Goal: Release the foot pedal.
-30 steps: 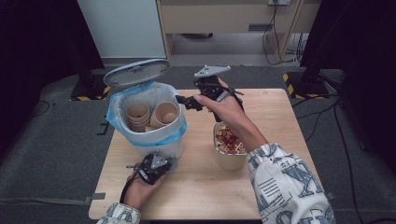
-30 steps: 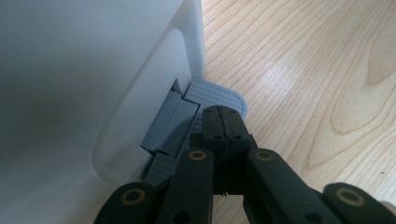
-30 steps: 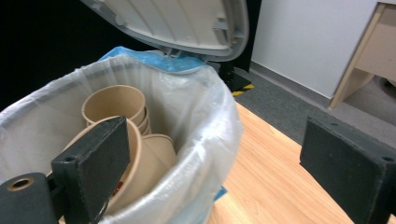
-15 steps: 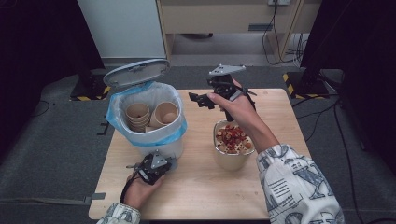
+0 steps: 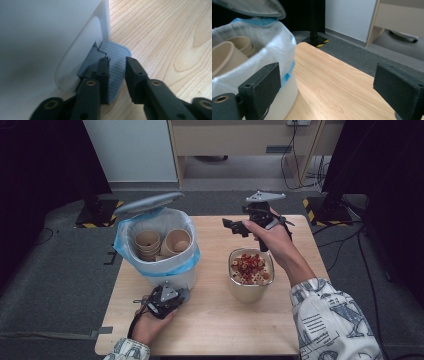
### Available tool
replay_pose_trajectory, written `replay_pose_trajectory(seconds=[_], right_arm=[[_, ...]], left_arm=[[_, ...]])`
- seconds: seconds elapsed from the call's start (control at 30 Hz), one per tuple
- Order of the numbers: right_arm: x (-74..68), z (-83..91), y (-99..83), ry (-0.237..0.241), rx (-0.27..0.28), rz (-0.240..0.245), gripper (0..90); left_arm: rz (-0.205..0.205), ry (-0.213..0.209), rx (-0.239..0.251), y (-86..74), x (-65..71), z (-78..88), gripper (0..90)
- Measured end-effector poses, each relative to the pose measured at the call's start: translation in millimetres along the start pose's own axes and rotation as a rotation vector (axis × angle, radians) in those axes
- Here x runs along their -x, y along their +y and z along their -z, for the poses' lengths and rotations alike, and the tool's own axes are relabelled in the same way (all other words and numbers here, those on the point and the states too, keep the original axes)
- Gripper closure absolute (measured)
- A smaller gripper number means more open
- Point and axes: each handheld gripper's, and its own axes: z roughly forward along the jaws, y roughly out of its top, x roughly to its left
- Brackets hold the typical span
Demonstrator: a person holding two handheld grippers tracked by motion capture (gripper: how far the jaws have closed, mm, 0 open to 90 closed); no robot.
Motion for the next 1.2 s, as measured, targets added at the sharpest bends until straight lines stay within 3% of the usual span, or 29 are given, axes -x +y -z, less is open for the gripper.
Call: replay_pose_trajectory(seconds=[0.13, 0.47, 0.73, 1.2], right_arm=[[11.2, 6.0, -6.0, -0.024, -0.005, -0.013, 7.8], [31.2, 22.5, -17.4, -0.069, -0.005, -0.035, 7.8], [36.4, 27.5, -22.2, -0.084, -0.006, -0.039, 7.7], [44.6, 34.5, -31.1, -0.105, -0.014, -0.039, 7.6]], left_arm=[[0.024, 0.001, 0.049, -1.2, 1.2, 8.4, 64.5], [0.081, -0.013, 0.059, -7.4, 2.0, 25.1, 47.4], [0.111, -0.004, 0.084, -12.3, -0.9, 33.9, 36.4], [0.160, 0.012, 0.066, -23.2, -14.1, 40.2, 22.5]])
